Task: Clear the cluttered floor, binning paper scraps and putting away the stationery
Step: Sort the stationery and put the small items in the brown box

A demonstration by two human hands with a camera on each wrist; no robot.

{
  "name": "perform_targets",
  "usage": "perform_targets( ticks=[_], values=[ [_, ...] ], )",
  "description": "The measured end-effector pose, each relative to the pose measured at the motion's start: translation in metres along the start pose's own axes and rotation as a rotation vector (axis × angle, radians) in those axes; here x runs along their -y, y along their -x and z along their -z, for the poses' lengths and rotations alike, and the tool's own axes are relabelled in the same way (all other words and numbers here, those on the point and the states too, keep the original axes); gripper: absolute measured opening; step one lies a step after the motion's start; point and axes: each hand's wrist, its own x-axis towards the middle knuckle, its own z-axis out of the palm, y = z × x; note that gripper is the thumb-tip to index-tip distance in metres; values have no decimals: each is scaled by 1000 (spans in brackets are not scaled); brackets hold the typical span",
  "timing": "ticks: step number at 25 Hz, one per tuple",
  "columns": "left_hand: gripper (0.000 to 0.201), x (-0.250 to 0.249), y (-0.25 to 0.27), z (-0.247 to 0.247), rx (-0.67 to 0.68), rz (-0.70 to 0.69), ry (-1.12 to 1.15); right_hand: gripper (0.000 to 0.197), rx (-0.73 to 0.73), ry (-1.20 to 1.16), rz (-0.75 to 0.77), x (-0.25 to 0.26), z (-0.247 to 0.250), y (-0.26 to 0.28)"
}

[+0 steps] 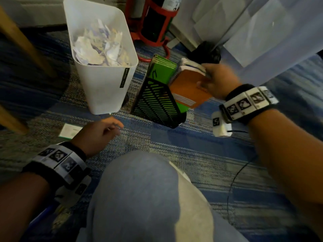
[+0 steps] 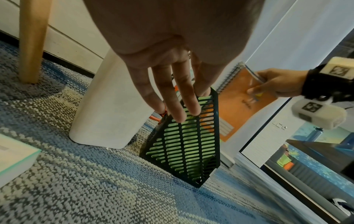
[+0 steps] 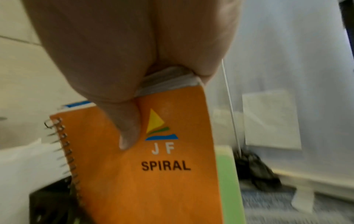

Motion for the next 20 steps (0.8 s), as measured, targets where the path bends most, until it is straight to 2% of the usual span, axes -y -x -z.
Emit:
perform_targets(
  ticks=[2, 4, 8, 10, 12, 14, 16, 18, 20],
  values=[
    [27, -3, -1, -3, -1, -22, -19, 37, 39, -154, -33, 9, -33, -16],
    [24, -6, -1, -5, -14, -25, -11, 39, 70, -262, -25, 17, -67, -32],
    [24, -5, 1, -10, -14, -7, 33, 26, 188, -383, -74, 18, -119, -52],
    [28, -3, 3, -10, -13, -6, 53, 17, 164, -383, -115, 20, -123, -55],
    [31, 1, 7, -8, -16, 0, 76, 22, 47, -355, -143, 28, -116, -51],
    [27, 9, 11, -4, -23, 38, 81, 25, -174, -373, -16, 53, -103, -38],
    [22, 26, 18, 4, -47, 113, 60, 25, -295, -424, 287, 96, -96, -19],
    [19, 50, 26, 15, -44, 190, 20, 24, -245, -409, 563, 135, -110, -9],
    [15, 78, 38, 25, -1, 285, -20, 24, -47, -380, 651, 170, -140, -7]
  ],
)
